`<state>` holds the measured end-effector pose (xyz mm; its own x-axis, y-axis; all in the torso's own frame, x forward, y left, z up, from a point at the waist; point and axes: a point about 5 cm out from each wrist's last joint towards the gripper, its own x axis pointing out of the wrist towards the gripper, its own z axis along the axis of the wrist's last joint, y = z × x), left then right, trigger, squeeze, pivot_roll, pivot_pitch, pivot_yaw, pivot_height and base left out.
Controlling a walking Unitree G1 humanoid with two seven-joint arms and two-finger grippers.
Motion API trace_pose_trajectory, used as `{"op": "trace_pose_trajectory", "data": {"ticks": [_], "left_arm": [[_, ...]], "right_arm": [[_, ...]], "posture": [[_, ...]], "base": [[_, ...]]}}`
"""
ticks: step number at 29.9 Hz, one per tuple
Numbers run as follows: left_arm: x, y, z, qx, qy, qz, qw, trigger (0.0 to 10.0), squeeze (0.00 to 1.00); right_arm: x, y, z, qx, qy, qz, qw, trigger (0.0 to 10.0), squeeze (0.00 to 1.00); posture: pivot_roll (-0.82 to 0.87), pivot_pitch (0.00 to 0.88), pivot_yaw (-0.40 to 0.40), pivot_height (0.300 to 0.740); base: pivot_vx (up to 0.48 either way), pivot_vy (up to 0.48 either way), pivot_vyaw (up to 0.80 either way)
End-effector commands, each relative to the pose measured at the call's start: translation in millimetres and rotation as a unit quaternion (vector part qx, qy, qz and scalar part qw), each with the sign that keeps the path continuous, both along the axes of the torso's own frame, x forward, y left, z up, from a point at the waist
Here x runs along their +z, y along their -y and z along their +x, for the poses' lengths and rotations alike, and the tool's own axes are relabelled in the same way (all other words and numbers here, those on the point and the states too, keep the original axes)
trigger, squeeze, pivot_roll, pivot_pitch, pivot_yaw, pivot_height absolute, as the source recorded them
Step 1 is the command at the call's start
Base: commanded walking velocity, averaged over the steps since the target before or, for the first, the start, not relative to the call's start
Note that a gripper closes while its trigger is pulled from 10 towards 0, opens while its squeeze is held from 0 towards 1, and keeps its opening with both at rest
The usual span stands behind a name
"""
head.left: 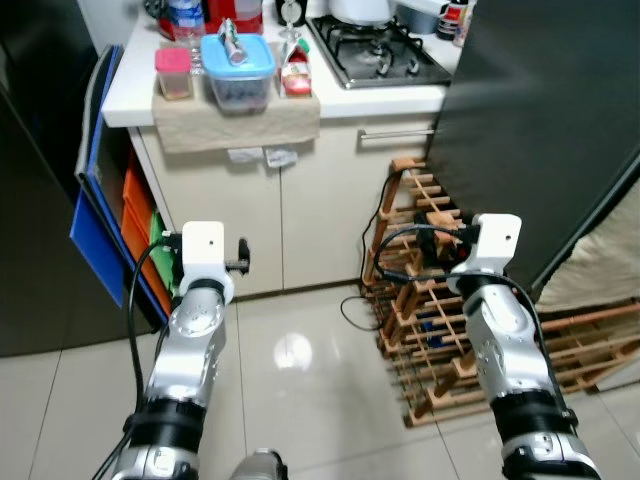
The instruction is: Restocking fridge
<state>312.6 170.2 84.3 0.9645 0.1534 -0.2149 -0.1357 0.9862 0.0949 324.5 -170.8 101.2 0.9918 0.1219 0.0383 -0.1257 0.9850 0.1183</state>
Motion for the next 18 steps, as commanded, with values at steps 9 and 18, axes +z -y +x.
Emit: {"op": "trace_pose_trajectory", "data": {"ticks": [9, 18], "left_arm": [[9, 12.3, 3.8, -0.018, 0.022, 0.011, 1.000, 10.0, 0.00], [13, 19.3, 5.2, -0.029, 0.033, 0.003, 0.999, 10.0, 0.00]], "right_arm": [[1, 8.1, 3.6, -0.006, -0.009, 0.002, 1.000, 10.0, 0.00], [-2, 6.7, 3.2, 0.001, -0.014, -0.005, 1.000, 10.0, 0.00]], "posture": [[-0.04, 0.000, -0.043, 0.740], [-0.04, 0.000, -0.042, 0.740]], "base": [[0.000, 0.000, 0.46], [0.000, 0.000, 0.45]]}}
